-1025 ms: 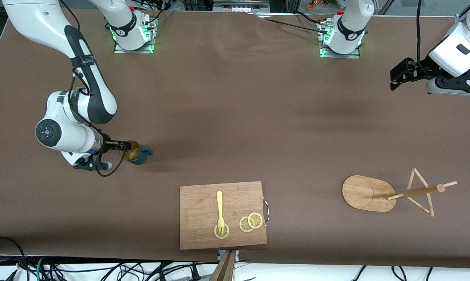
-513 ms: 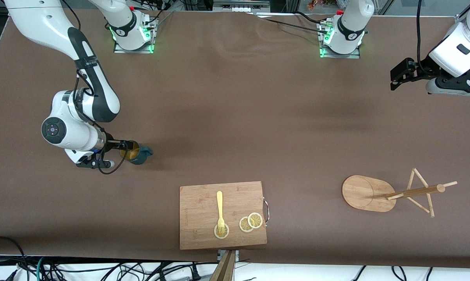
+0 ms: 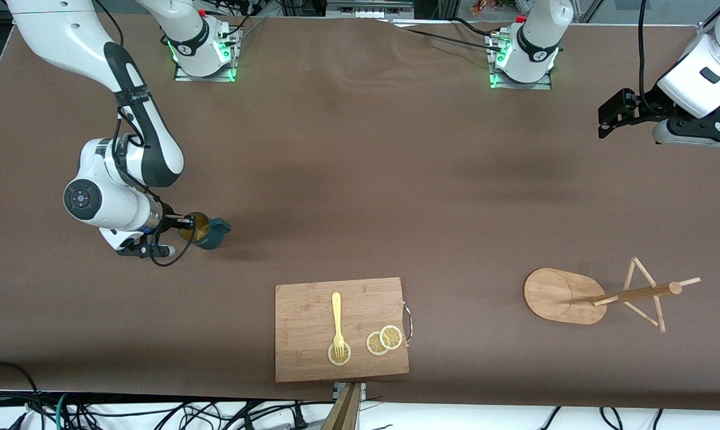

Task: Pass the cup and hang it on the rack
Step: 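Reach the right gripper down to the teal mug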

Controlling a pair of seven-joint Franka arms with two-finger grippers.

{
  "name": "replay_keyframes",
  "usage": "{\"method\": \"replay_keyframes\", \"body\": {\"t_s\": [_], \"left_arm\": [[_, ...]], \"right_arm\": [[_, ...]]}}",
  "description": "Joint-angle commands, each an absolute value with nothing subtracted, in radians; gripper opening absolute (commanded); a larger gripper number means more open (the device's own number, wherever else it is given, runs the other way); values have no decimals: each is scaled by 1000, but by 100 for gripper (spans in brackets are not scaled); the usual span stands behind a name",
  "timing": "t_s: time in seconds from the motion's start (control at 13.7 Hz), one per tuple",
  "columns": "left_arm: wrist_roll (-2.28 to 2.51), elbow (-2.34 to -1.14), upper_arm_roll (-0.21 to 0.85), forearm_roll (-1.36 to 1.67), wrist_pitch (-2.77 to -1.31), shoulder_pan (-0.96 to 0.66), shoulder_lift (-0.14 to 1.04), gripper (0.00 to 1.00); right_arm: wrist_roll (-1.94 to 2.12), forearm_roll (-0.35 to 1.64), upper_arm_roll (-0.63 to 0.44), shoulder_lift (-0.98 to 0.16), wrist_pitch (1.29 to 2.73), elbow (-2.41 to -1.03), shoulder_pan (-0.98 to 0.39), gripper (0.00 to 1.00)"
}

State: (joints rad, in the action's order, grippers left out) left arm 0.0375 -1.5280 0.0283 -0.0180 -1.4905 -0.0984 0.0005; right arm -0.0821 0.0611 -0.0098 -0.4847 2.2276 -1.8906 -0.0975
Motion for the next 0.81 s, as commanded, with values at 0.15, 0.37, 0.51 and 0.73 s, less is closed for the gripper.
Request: {"method": "replay_keyframes", "body": {"t_s": [0.15,0.37,0.51,0.73], "left_arm": [[46,-1500,29,-32,-1474,-100,12,100],[44,-1500,29,-32,-1474,-100,12,100],[46,-1500,29,-32,-1474,-100,12,100],[45,-1500,28,-32,-1474,-100,12,100]], "right_arm": [[-92,66,-3,-465,2218,-1862,-100,0],[-151,69,37,-460,2130,-1795,-112,0],[-297,66,113,-460,2100,-1752,-118,0],[-495,57,147,-475,2102,-1682,-223,0]]}}
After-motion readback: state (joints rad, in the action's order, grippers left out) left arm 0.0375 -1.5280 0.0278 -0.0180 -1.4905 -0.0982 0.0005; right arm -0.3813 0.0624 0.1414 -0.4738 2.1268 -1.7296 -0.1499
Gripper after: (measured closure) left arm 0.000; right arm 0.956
